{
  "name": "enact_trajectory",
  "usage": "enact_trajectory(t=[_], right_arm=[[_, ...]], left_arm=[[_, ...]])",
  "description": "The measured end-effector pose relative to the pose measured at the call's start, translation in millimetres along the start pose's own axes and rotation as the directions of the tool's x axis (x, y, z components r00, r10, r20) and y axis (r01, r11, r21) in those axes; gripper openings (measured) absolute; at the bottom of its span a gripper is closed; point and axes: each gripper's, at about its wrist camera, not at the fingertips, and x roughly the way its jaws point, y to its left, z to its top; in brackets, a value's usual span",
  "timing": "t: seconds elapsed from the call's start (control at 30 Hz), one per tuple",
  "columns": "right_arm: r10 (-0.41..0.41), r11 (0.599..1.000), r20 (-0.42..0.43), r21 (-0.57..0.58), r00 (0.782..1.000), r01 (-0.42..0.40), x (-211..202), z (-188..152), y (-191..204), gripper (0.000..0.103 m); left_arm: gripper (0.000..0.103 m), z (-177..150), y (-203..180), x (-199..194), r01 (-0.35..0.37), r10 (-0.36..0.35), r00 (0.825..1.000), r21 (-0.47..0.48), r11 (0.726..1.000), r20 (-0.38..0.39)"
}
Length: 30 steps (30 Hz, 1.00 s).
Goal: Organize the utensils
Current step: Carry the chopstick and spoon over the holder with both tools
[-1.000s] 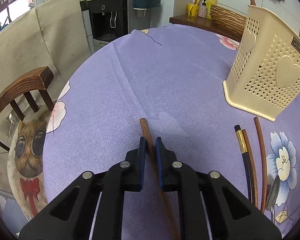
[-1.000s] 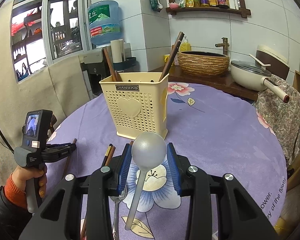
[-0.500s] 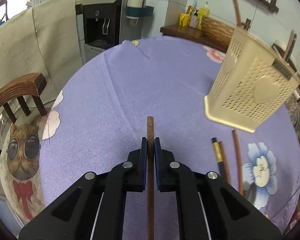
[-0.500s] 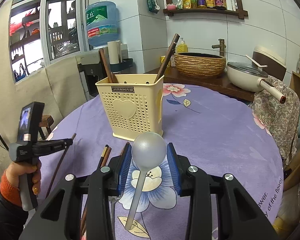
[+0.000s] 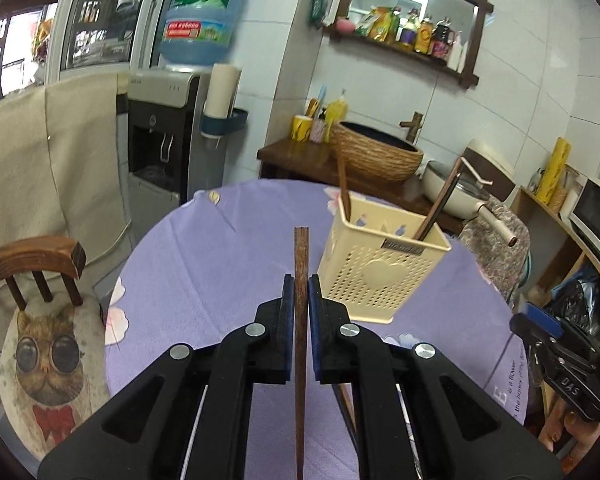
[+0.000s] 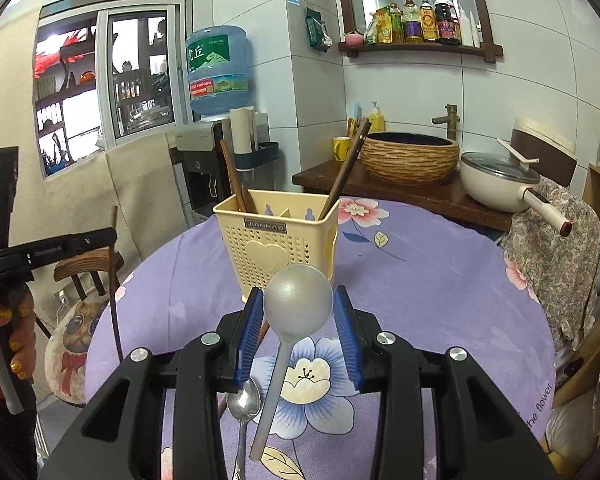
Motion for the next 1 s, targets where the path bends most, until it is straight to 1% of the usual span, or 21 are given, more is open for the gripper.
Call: enact_trajectory(t=[0.1,0.33,0.47,0.6,0.77,0.87,0.93,1.0], right_arm=[[0.01,1.0,-0.001,0.007,1.0,-0.01,-2,2,0,0.036],[0.016,1.0,0.007,-0.008,1.0,-0.016,-2,3,6,0.036],[0.012,1.0,0.017,-0.026,1.0,-0.012,-1,2,11,0.036],[0.013,1.0,0.011,-0.024,1.0,-0.012,2,2,11,0.036],[0.012,1.0,0.012,-0.028,1.0,-0.011,3,3,11,0.036],[0.017,1.0,0.011,-0.026,1.0,-0.017,3,6,10,0.036],[0.023,1.0,0.012,-0.02,1.0,-0.023,4,9,9,0.036],[0.03,0.999,0.013,-0.015,0.999,-0.03,4,14,8,0.036]], left_arm=[[0.007,2,-6,-8,0.003,-0.003,1.0,0.014,1.0,0.016],[0.007,5,-12,-15,0.012,-0.013,1.0,0.025,1.0,0.026],[0.007,7,-12,-16,0.031,-0.031,0.999,0.021,0.999,0.023],[0.007,10,-14,-17,0.034,-0.034,0.999,0.028,0.999,0.025],[0.007,15,-17,-17,0.06,-0.06,0.998,0.03,0.998,0.016],[0.007,20,-20,-18,0.068,-0.069,0.997,0.036,0.997,0.019],[0.007,26,-21,-18,0.09,-0.09,0.996,0.03,0.995,0.014],[0.007,35,-25,-20,0.096,-0.097,0.995,0.03,0.995,0.024]])
